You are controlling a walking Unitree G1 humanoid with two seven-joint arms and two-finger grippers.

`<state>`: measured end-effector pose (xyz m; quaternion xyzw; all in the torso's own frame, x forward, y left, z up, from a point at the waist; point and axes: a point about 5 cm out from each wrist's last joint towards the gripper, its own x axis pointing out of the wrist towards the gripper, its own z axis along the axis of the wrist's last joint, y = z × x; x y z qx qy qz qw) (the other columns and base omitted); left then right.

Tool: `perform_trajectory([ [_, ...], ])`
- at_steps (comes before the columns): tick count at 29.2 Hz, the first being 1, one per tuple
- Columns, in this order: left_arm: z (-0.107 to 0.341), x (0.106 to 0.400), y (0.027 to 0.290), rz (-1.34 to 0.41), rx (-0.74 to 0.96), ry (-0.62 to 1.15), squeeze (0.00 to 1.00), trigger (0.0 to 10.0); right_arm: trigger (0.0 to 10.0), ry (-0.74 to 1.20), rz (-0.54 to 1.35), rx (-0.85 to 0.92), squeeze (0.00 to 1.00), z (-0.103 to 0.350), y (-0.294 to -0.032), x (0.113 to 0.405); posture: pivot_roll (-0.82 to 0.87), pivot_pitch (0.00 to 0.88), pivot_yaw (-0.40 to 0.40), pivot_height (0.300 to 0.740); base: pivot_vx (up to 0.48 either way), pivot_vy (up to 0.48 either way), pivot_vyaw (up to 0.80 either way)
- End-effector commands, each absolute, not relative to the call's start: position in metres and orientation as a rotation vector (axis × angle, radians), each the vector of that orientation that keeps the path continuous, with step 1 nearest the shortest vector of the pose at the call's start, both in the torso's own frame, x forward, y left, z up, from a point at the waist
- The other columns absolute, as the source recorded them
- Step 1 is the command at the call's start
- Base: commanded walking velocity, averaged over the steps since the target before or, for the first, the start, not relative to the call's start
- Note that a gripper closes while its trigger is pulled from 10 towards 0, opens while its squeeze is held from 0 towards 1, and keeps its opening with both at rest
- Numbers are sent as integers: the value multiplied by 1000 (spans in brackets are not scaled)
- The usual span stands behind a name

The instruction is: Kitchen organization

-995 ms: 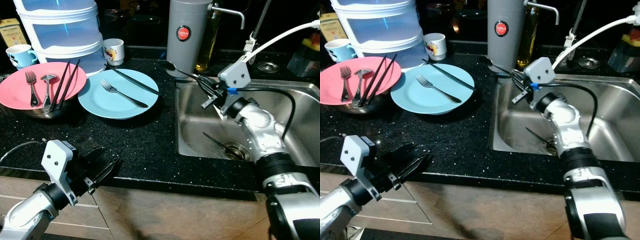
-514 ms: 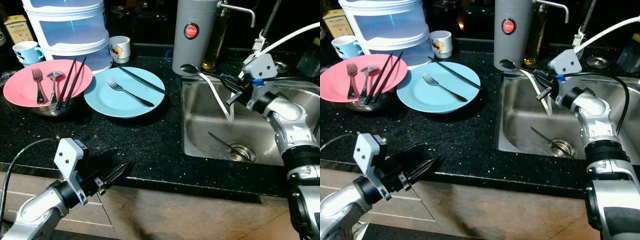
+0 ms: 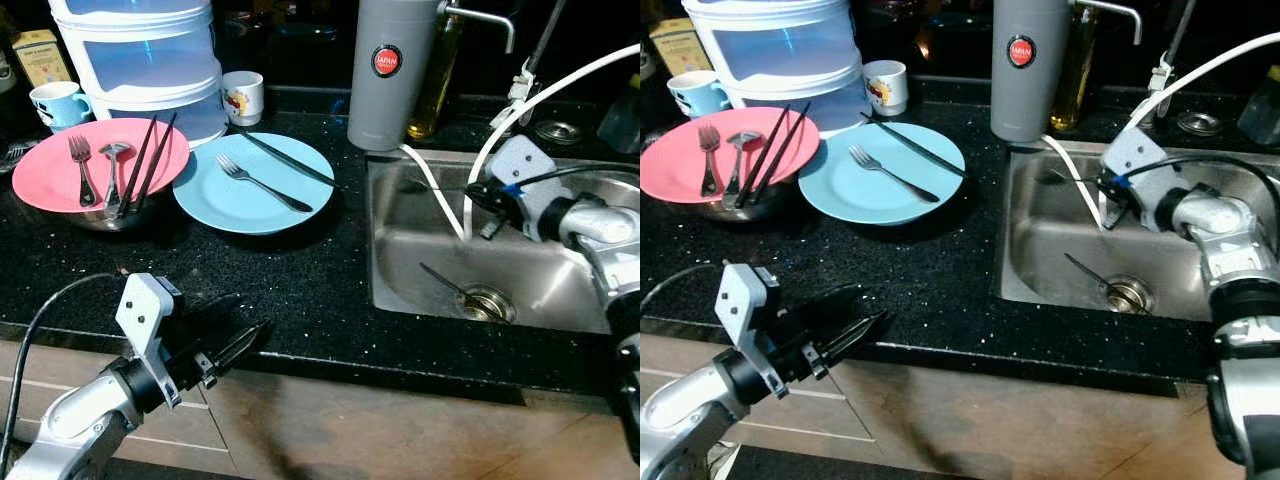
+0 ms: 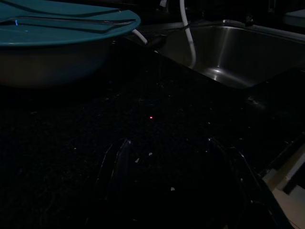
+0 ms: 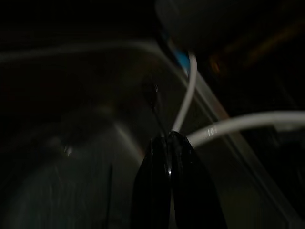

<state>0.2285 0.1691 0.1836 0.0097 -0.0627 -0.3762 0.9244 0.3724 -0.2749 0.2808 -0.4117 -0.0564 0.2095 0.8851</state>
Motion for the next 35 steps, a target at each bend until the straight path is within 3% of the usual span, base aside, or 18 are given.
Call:
perform_trajectory([
  [1,186,232,166,-782,11,-140,0,10000,392,-43,438,-947,0,275,-280,372,64,77,16,740,0,0,0],
  [2,186,233,165,-785,11,-140,0,10000,353,-17,456,-972,0,270,-279,372,61,73,15,740,0,0,0],
  [3,187,238,163,-793,18,-137,0,10000,1098,2,497,-988,0,262,-273,373,62,70,12,740,0,0,0],
  [6,191,247,158,-806,26,-154,0,10000,1137,4,543,-994,0,255,-261,375,64,68,11,740,0,0,0],
  [7,195,252,155,-816,25,-168,0,10000,2588,4,553,-995,0,253,-258,376,63,66,10,740,0,0,0],
  [12,208,273,142,-847,45,-205,0,10000,2667,2,585,-995,0,246,-243,381,64,69,10,740,0,0,0],
  [14,215,285,134,-848,66,-215,0,10000,3137,3,597,-1007,0,241,-234,384,63,72,11,740,0,0,0],
  [15,218,290,131,-852,72,-223,0,10000,3882,2,600,-1012,0,239,-230,386,63,72,11,740,0,0,0],
  [17,221,294,127,-862,79,-235,0,10000,4157,0,600,-1016,0,238,-227,387,63,77,10,740,0,0,0],
  [19,228,299,121,-889,80,-254,0,10000,5686,-6,612,-1015,0,235,-221,387,59,85,18,740,0,0,0],
  [21,229,300,119,-898,81,-258,0,10000,5686,-8,615,-1013,0,235,-220,388,59,87,19,740,0,0,0],
  [28,225,303,117,-904,75,-247,0,10000,7059,2,622,-1013,0,230,-222,386,58,102,17,740,0,0,0],
  [32,225,304,117,-904,79,-244,0,10000,7176,3,627,-1011,0,228,-219,387,58,102,17,740,0,0,0],
  [33,226,305,116,-915,84,-241,0,10000,9490,5,638,-1007,0,226,-215,388,57,103,13,740,0,0,0],
  [35,227,305,113,-937,82,-235,0,10000,10000,10,655,-1004,0,222,-210,388,57,103,12,740,0,0,0],
])
